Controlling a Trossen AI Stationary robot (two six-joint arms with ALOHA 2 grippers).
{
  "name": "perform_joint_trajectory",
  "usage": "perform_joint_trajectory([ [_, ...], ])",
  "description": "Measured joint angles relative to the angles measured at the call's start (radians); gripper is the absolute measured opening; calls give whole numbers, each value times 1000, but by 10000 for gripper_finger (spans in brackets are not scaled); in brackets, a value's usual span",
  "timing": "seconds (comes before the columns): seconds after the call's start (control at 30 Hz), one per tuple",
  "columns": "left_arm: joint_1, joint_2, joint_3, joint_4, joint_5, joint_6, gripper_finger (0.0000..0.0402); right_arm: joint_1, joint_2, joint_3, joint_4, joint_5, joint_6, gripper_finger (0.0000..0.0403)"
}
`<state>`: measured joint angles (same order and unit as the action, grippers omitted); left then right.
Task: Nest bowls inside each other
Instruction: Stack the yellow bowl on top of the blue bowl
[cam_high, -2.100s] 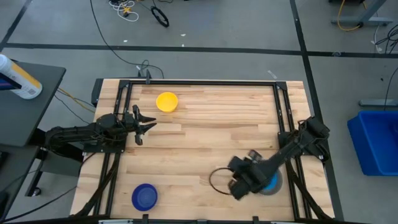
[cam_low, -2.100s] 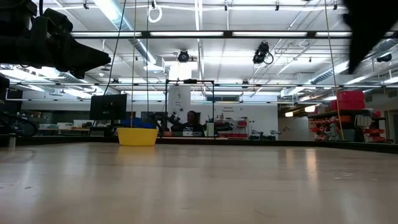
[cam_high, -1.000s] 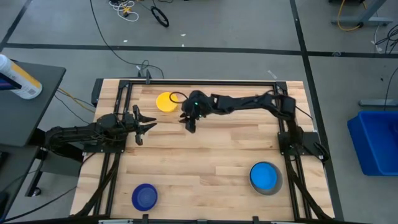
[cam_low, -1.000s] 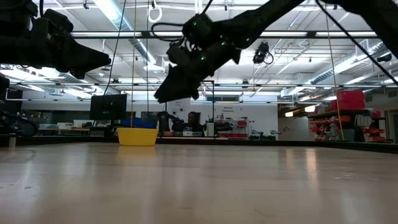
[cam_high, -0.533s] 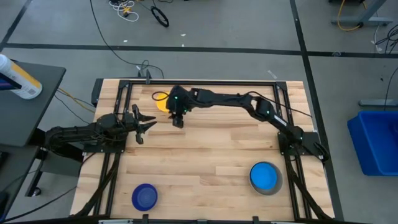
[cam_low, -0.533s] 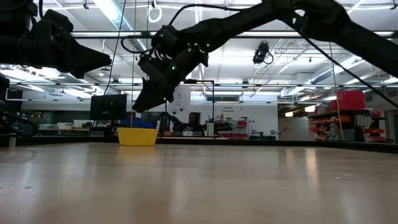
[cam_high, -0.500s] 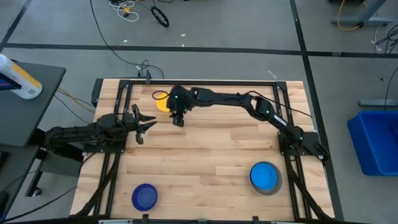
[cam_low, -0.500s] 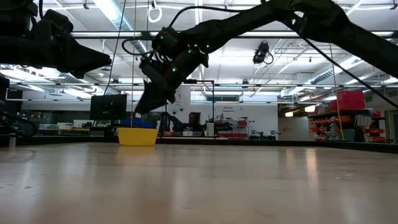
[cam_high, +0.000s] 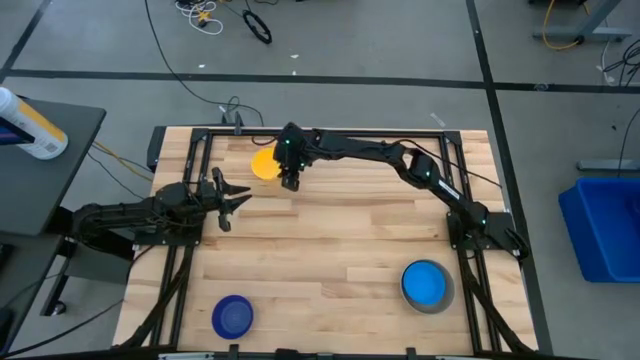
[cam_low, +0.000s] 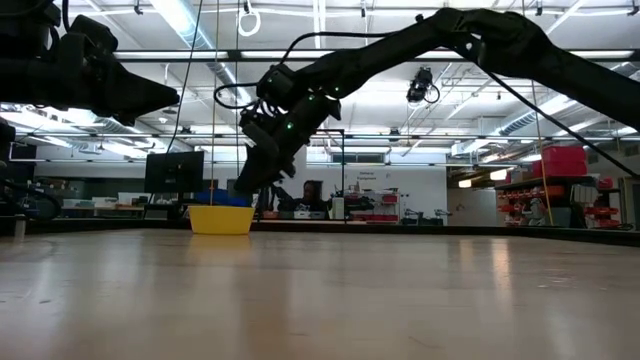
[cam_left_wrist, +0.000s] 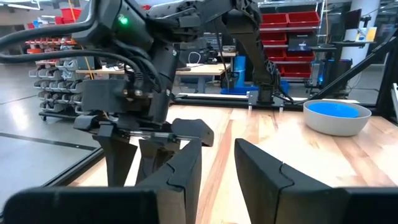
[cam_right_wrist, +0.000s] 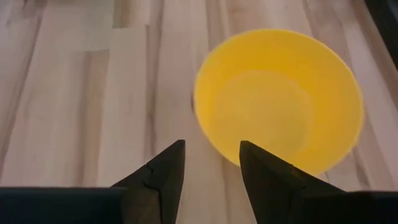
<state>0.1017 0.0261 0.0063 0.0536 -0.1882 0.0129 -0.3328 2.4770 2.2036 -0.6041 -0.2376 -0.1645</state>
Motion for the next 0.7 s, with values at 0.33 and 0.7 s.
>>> perform_joint_trajectory([
  [0.33,1,184,0,54,-144,-3,105,104,12,0,5,-9,-104,161],
  [0.7,99,786,170,205,-230,-20,119,150,-37,0,-150,242,-126,166],
])
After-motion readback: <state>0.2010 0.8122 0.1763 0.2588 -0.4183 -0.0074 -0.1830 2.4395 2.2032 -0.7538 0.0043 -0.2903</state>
